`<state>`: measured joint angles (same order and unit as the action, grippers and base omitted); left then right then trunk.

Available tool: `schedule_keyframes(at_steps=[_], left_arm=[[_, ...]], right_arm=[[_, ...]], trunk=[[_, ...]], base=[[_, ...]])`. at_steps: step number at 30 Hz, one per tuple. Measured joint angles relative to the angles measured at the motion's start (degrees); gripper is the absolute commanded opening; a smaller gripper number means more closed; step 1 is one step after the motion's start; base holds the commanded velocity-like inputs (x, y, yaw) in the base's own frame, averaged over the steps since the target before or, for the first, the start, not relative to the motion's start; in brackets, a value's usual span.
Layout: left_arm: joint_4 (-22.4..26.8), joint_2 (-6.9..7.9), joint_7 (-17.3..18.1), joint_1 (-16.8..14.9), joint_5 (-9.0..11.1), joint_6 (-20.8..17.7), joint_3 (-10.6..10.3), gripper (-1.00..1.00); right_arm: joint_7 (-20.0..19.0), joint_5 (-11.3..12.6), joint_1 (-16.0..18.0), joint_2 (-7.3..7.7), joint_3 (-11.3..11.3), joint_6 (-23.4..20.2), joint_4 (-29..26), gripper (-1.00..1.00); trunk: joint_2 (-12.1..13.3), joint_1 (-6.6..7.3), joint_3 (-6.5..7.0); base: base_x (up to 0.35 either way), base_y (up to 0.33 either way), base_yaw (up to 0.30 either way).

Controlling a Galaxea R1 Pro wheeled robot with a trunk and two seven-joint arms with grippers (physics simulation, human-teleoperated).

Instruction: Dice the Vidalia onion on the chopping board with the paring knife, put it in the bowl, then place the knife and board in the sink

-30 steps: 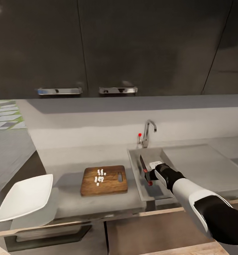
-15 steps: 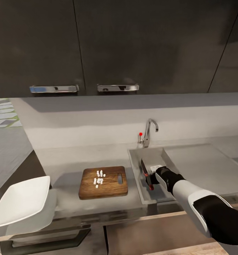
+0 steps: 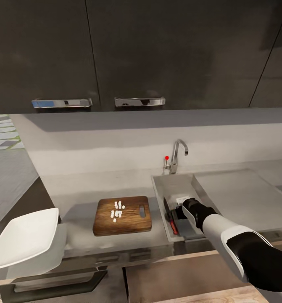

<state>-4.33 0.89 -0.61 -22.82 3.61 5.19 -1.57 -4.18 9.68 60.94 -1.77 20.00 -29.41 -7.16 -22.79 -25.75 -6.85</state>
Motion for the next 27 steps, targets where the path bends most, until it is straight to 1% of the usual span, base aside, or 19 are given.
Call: schedule_keyframes(at_steps=[8, 14, 17, 19, 20, 21, 22, 24, 25, 27], left_arm=[[0.0, 0.0, 0.0, 0.0, 0.0, 0.0, 0.0, 1.0], [0.0, -0.07, 0.0, 0.0, 0.0, 0.0, 0.0, 1.0], [0.0, -0.08, 0.0, 0.0, 0.0, 0.0, 0.0, 1.0], [0.0, -0.09, 0.0, 0.0, 0.0, 0.0, 0.0, 1.0], [0.0, -0.09, 0.0, 0.0, 0.0, 0.0, 0.0, 1.0], [0.0, -0.09, 0.0, 0.0, 0.0, 0.0, 0.0, 1.0], [0.0, -0.09, 0.0, 0.0, 0.0, 0.1, 0.0, 1.0], [0.0, -0.09, 0.0, 0.0, 0.0, 0.1, 0.0, 1.0], [0.0, -0.09, 0.0, 0.0, 0.0, 0.1, 0.0, 1.0], [0.0, -0.13, 0.1, 0.0, 0.0, 0.1, 0.0, 1.0]], right_arm=[[0.0, 0.0, 0.0, 0.15, 0.0, 0.0, -0.2, 1.0], [0.0, 0.1, 0.0, 0.27, -0.2, -0.4, -2.1, 1.0], [-0.1, 0.0, 0.0, 0.42, -0.2, -2.3, -7.6, 1.0], [-0.2, 0.0, 0.0, 0.84, -0.2, -6.8, -13.6, 1.0], [-0.2, 0.0, 0.0, 1.38, -0.4, -10.4, -17.8, 1.0], [-0.2, 0.0, 0.0, 1.77, -0.9, -12.3, -20.5, 1.0], [-0.2, 0.1, 0.0, 2.04, -2.0, -13.7, -22.8, 1.0], [-0.1, 0.2, 0.0, 2.31, -5.1, -15.8, -26.7, 1.0], [-0.1, 0.2, 0.0, 2.35, -5.9, -16.4, -27.5, 1.0], [-0.1, 0.2, 0.0, 2.43, -7.8, -20.0, -30.8, 1.0]], trunk=[[0.0, 0.0, 0.0], [0.0, 0.0, 0.0], [0.0, 0.0, 0.0], [0.0, 0.0, 0.0], [0.0, 0.0, 0.01], [0.0, 0.0, 0.0], [0.0, 0.0, 0.0], [0.0, 0.0, 0.0], [0.0, 0.0, 0.0], [0.0, 0.0, 0.0]], base=[[0.0, 0.0, 0.0], [0.0, 0.0, 0.0], [0.0, 0.0, 0.0], [0.0, 0.0, 0.0], [0.0, 0.0, 0.0], [0.0, 0.0, 0.0], [0.0, 0.0, 0.0], [0.0, 0.0, 0.0], [0.0, 0.0, 0.0], [-0.013, 0.0, 0.0]])
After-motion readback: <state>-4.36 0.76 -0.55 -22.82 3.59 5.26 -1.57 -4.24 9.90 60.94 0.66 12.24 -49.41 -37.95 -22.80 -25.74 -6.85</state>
